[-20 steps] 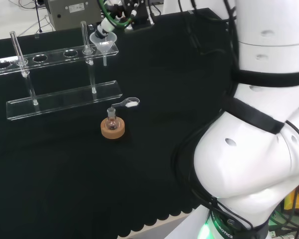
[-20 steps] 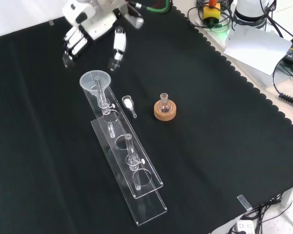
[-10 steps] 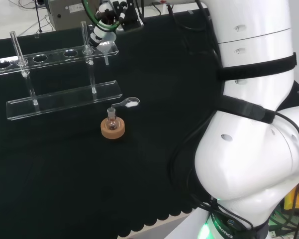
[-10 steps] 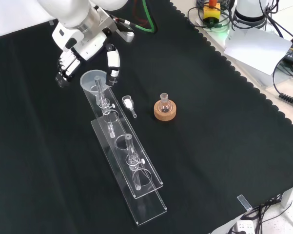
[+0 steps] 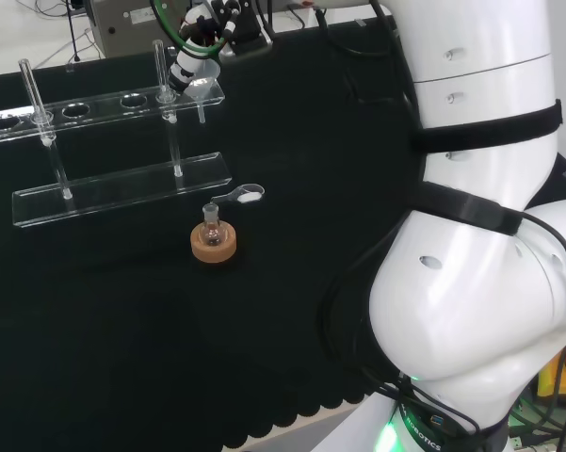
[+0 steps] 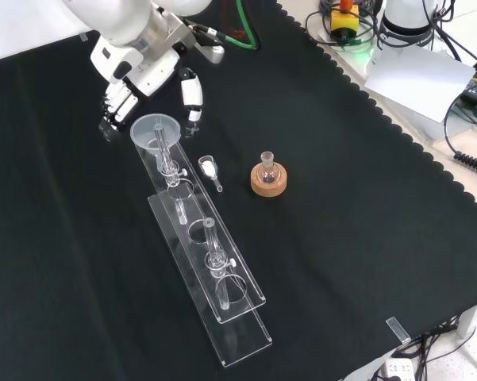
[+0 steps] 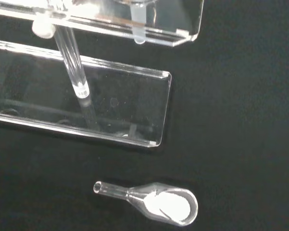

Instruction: Pick up the funnel from the transparent funnel stand.

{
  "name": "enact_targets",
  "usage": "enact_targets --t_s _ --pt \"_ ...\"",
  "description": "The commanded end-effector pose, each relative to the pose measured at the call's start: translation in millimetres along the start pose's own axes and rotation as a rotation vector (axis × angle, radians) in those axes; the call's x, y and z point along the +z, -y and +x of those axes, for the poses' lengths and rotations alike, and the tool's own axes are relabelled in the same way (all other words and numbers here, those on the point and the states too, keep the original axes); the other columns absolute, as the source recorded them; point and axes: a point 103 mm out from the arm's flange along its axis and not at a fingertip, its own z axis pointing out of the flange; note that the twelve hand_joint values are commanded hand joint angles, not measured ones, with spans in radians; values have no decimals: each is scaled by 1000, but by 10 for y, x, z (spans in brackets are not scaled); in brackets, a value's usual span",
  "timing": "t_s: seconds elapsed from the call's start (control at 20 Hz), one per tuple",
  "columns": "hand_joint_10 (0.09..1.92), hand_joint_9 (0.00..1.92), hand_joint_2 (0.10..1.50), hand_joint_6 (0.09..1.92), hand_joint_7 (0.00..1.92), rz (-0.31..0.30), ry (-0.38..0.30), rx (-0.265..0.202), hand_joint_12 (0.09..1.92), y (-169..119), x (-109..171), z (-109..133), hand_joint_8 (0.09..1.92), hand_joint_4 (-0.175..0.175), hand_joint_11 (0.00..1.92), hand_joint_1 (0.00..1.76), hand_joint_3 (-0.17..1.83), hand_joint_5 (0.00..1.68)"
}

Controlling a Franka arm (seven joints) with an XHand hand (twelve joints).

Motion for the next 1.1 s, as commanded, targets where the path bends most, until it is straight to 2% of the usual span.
enact_targets --t_s 0.05,0.15,0.3,0.45,0.7,1.1 --pt "873 126 679 87 0 -23 9 14 1518 151 -29 68 393 1 290 533 441 102" --pt "873 127 679 87 0 -43 19 13 1517 173 -21 113 397 1 292 533 442 104" --pt "869 118 674 87 0 -41 38 9 1514 159 14 157 385 1 297 546 442 105" --pt "867 96 660 87 0 -19 61 10 1511 111 45 173 325 -4 304 575 441 94" --pt "876 108 638 87 0 -4 144 23 1508 38 38 232 320 -16 332 694 447 87" --pt "866 140 590 87 0 40 185 19 1490 -58 36 272 357 -15 365 758 568 106"
